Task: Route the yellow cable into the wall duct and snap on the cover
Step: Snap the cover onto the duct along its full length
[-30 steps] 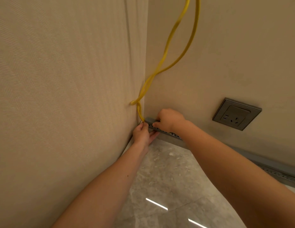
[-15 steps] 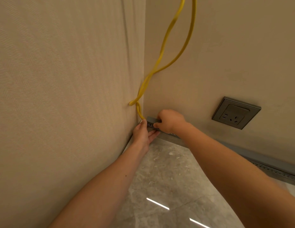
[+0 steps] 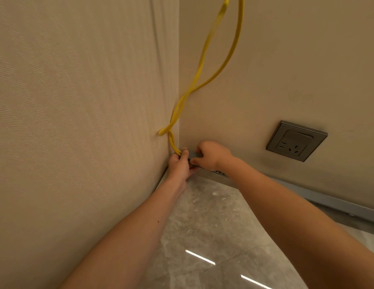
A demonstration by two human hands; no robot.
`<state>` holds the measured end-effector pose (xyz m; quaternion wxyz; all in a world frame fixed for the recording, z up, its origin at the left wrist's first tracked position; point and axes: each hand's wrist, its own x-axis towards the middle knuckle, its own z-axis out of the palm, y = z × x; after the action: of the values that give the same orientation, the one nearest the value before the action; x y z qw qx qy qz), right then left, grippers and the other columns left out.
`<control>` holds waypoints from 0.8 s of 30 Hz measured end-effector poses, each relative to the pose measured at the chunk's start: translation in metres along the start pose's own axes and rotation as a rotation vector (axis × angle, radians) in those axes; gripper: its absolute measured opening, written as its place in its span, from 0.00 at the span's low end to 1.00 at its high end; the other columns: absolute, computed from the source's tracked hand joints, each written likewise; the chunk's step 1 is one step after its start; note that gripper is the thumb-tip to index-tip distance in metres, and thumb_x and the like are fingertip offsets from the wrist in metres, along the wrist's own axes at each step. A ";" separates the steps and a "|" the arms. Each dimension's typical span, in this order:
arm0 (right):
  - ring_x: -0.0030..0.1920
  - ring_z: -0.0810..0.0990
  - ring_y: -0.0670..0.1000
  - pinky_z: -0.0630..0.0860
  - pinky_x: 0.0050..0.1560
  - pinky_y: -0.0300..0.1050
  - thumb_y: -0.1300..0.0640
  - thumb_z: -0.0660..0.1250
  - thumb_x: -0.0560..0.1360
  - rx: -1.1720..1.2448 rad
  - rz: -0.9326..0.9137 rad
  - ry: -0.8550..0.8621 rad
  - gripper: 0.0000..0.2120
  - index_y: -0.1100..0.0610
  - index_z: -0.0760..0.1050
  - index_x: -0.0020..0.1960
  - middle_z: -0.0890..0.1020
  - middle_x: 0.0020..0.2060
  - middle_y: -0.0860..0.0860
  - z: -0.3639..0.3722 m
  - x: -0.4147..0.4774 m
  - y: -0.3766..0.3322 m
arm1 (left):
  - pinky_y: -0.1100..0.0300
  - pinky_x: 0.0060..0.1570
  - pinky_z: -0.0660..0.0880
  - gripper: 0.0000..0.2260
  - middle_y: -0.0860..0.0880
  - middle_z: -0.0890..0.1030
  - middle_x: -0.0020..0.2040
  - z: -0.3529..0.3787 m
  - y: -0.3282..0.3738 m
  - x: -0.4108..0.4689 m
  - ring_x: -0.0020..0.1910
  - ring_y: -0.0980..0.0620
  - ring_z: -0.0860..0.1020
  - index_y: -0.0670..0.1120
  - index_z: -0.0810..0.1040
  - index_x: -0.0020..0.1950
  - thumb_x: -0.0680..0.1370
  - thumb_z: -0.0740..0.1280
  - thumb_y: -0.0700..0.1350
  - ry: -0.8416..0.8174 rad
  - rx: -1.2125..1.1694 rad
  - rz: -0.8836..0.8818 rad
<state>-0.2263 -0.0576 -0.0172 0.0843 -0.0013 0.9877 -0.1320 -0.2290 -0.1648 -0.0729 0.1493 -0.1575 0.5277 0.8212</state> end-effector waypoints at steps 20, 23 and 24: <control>0.45 0.80 0.58 0.69 0.39 0.45 0.49 0.65 0.74 0.157 -0.112 -0.029 0.11 0.56 0.76 0.50 0.81 0.43 0.57 0.022 -0.006 0.000 | 0.54 0.35 0.76 0.13 0.40 0.75 0.55 0.000 0.012 0.004 0.52 0.44 0.75 0.42 0.71 0.67 0.82 0.57 0.38 0.062 0.067 -0.048; 0.56 0.78 0.60 0.67 0.43 0.46 0.49 0.61 0.78 -0.053 -0.101 0.005 0.17 0.59 0.71 0.61 0.79 0.56 0.58 0.031 -0.007 -0.005 | 0.59 0.30 0.76 0.06 0.40 0.76 0.50 -0.001 0.013 0.005 0.48 0.45 0.75 0.44 0.75 0.57 0.82 0.60 0.40 0.079 0.083 -0.066; 0.57 0.77 0.60 0.66 0.44 0.46 0.50 0.60 0.79 -0.063 -0.094 0.005 0.17 0.60 0.69 0.62 0.78 0.58 0.59 0.033 -0.007 -0.005 | 0.58 0.31 0.77 0.03 0.40 0.76 0.49 -0.002 0.013 0.005 0.46 0.45 0.76 0.44 0.75 0.52 0.81 0.61 0.40 0.077 0.083 -0.080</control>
<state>-0.2139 -0.0704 -0.0460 0.0756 -0.0502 0.9904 -0.1046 -0.2387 -0.1710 -0.0648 0.1678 -0.2038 0.5599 0.7854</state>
